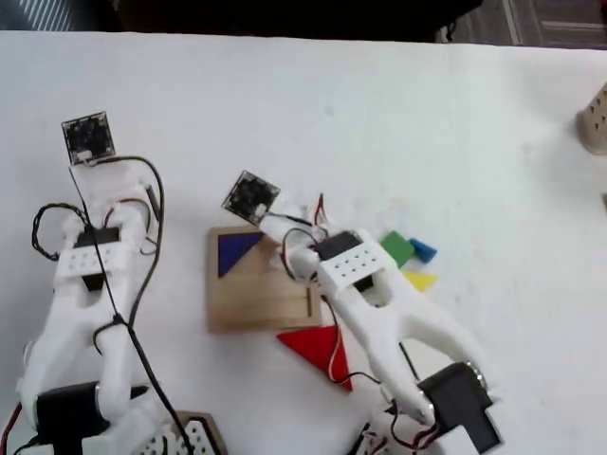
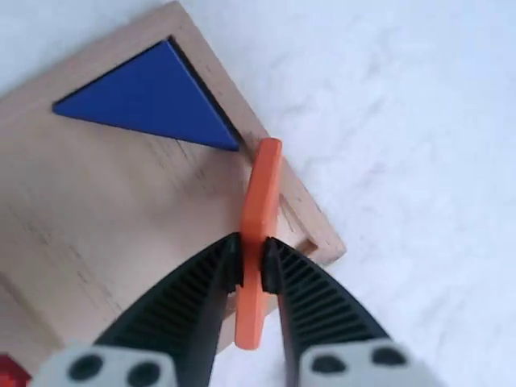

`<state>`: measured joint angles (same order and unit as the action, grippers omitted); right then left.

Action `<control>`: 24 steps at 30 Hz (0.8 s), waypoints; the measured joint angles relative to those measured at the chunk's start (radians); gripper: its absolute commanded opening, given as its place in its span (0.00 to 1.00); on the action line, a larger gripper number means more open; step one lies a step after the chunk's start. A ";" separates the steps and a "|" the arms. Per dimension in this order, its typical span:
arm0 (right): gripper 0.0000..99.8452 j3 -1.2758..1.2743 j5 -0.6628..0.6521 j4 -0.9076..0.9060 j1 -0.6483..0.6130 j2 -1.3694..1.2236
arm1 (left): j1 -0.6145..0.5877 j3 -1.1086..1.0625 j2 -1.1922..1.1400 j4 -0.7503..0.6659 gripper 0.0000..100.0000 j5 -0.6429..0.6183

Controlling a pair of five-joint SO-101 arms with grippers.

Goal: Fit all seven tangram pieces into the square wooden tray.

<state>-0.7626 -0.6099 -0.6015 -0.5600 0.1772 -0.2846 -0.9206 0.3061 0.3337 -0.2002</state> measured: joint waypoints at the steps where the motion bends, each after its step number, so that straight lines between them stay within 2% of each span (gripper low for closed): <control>1: 0.02 0.000 0.000 -0.023 -0.002 0.009 | 0.000 0.000 0.000 0.000 0.02 0.000; 11: 0.02 0.000 0.032 -0.133 -0.034 0.025 | 0.000 0.000 0.000 0.000 0.02 0.000; 18: 0.02 0.000 0.040 -0.186 -0.109 0.025 | 0.000 0.000 0.000 0.000 0.02 0.000; 24: 0.02 0.028 0.103 -0.186 -0.068 0.026 | 0.000 0.000 0.000 0.000 0.02 0.000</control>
<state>-0.7350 -0.5071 -0.7871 -0.6276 0.2033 -0.2846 -0.9206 0.3061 0.3337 -0.2002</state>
